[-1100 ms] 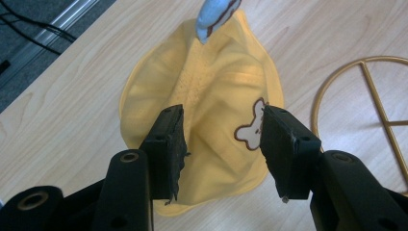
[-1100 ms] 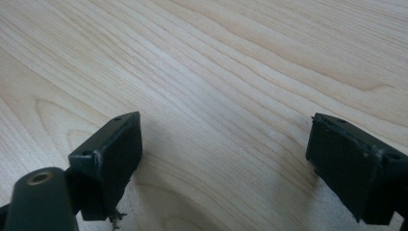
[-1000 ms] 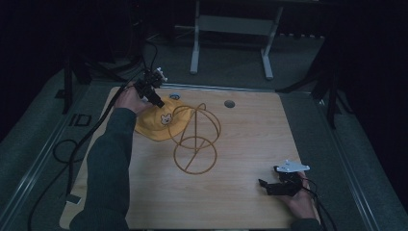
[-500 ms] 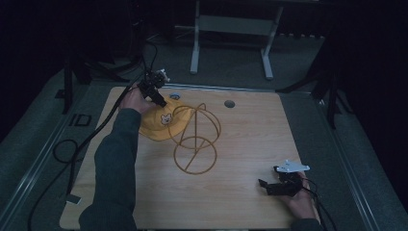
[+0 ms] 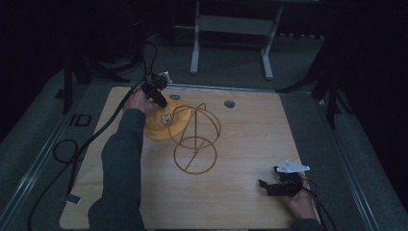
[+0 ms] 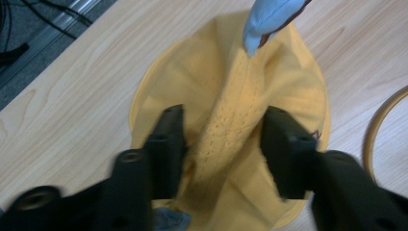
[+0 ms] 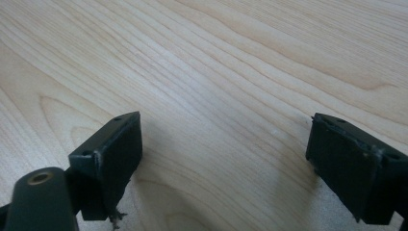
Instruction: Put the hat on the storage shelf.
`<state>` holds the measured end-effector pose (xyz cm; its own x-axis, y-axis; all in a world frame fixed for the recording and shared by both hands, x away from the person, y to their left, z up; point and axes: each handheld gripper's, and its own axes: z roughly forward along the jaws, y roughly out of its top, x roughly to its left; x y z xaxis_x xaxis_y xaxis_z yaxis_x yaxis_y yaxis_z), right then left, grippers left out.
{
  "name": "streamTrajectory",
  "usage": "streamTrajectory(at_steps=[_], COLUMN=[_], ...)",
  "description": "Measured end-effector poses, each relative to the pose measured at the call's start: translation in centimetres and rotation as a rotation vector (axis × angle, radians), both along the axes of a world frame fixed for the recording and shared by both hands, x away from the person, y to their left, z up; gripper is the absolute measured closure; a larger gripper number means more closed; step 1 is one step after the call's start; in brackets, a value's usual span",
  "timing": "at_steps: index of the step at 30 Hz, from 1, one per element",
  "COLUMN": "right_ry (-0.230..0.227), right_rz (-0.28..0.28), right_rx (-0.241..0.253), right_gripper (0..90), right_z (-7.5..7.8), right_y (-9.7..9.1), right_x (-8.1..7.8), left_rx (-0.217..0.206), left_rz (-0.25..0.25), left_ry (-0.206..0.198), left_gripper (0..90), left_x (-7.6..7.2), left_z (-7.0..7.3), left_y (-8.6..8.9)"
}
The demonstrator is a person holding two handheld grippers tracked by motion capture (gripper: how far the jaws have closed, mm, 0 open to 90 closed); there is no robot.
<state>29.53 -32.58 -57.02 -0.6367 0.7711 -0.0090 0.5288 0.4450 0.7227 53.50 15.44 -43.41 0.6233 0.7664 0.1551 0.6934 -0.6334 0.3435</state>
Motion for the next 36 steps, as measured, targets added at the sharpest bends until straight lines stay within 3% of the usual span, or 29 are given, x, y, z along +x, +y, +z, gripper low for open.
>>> streamTrajectory(at_steps=[4,8,36], right_ry=[0.001,0.002,0.002], right_rz=[0.000,0.001,0.001], right_rx=[0.002,0.002,0.001], right_gripper=[12.4,12.4,12.5], right_z=[0.0,0.0,0.0], right_y=[0.0,0.0,0.0], right_x=[0.0,-0.1,-0.1], left_rx=[0.025,0.030,0.002], left_rz=[-0.011,-0.020,-0.105], left_ry=[0.003,0.011,0.012], left_gripper=[71.7,76.8,79.0], left_x=[-0.1,-0.4,-3.6], left_z=[0.0,0.2,3.7], left_y=[0.0,0.0,1.4])
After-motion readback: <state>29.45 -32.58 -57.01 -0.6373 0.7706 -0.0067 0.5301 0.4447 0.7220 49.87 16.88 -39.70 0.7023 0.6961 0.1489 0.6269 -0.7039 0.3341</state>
